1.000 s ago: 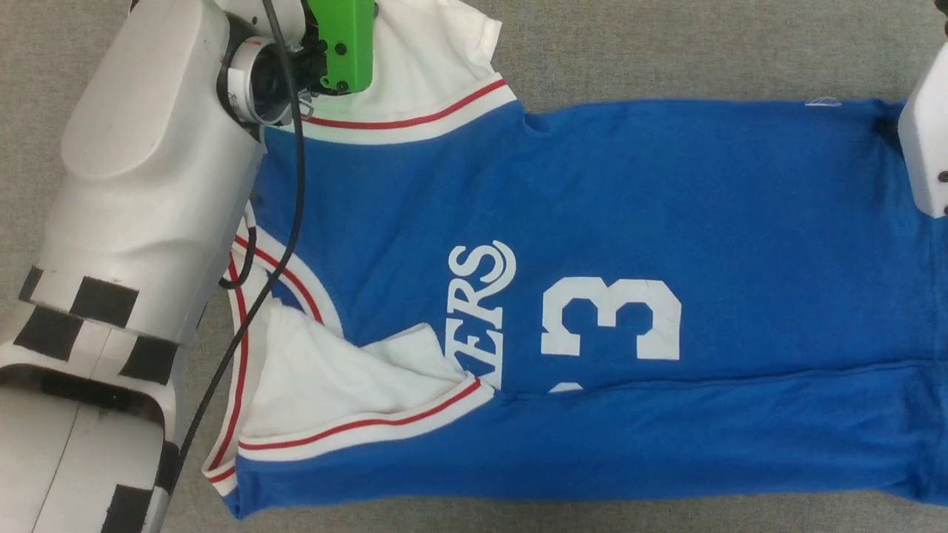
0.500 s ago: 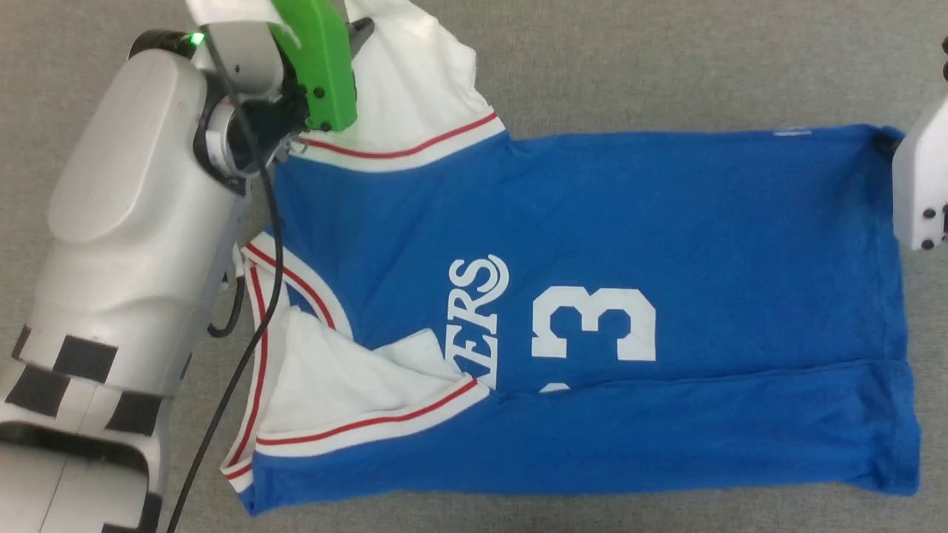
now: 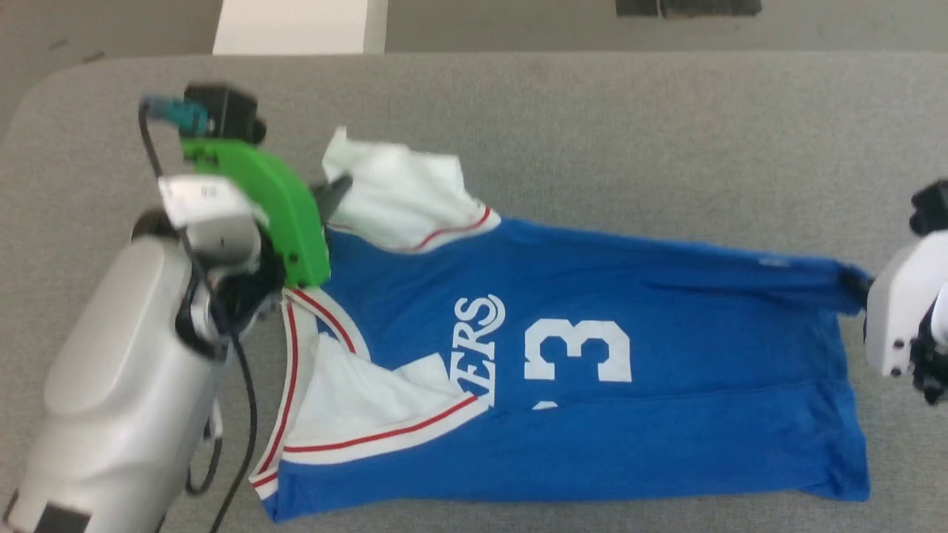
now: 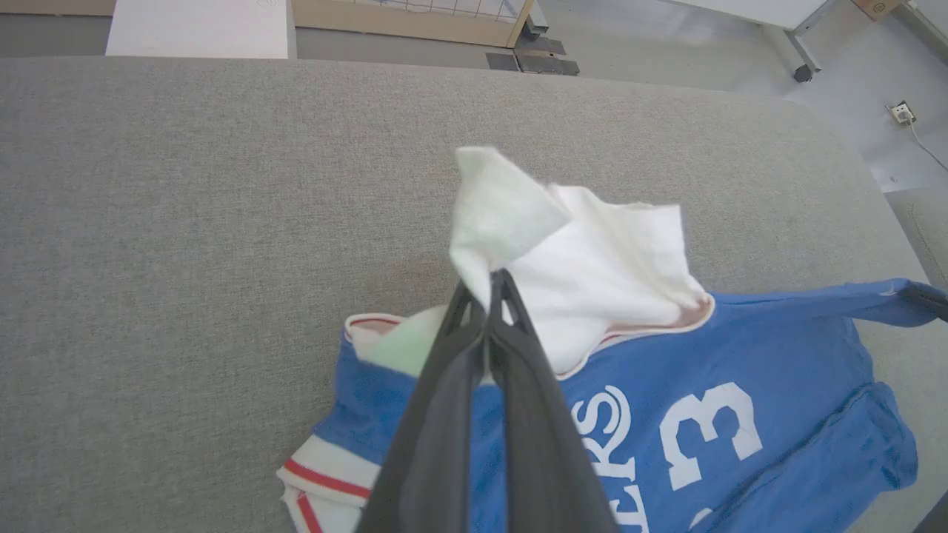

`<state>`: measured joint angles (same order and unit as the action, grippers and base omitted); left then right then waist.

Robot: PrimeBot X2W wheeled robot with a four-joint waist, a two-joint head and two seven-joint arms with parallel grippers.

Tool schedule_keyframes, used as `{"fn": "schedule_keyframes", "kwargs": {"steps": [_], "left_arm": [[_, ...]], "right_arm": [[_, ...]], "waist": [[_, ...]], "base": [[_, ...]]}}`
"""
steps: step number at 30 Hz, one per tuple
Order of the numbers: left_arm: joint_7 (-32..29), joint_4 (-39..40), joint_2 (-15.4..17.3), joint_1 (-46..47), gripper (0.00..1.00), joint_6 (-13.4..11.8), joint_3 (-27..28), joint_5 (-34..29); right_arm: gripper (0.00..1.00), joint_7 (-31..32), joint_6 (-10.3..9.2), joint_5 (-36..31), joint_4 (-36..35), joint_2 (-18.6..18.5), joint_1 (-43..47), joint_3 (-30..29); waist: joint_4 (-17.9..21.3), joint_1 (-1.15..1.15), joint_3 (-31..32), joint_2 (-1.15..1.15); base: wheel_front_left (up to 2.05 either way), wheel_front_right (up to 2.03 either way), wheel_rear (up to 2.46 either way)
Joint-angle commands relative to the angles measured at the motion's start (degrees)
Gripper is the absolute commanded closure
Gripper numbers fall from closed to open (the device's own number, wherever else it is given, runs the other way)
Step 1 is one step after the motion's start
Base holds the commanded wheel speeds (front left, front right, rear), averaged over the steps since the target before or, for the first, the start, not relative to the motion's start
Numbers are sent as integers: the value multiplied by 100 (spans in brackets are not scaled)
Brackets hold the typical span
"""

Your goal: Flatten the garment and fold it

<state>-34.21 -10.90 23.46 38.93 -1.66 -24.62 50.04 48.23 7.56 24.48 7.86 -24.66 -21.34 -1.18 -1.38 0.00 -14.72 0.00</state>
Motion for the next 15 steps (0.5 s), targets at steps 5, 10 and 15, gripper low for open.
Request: {"fn": "schedule_keyframes", "kwargs": {"steps": [5, 10, 15], "left_arm": [[114, 677, 209, -1126, 100, -277, 129, 249], [304, 1256, 340, -2211, 100, -630, 346, 446], [497, 1683, 332, -3244, 100, -951, 534, 683]], "right_arm": [[100, -104, -8, 82, 20, 92, 585, -56], [100, -138, -8, 95, 30, 230, 1015, -129], [100, -136, -8, 77, 52, 341, 1341, -138]], "waist": [[-55, 0, 588, 0], [-78, 0, 770, 0], [-89, 0, 779, 0]], "base": [[0, 0, 0], [0, 0, 0], [0, 0, 0]]}}
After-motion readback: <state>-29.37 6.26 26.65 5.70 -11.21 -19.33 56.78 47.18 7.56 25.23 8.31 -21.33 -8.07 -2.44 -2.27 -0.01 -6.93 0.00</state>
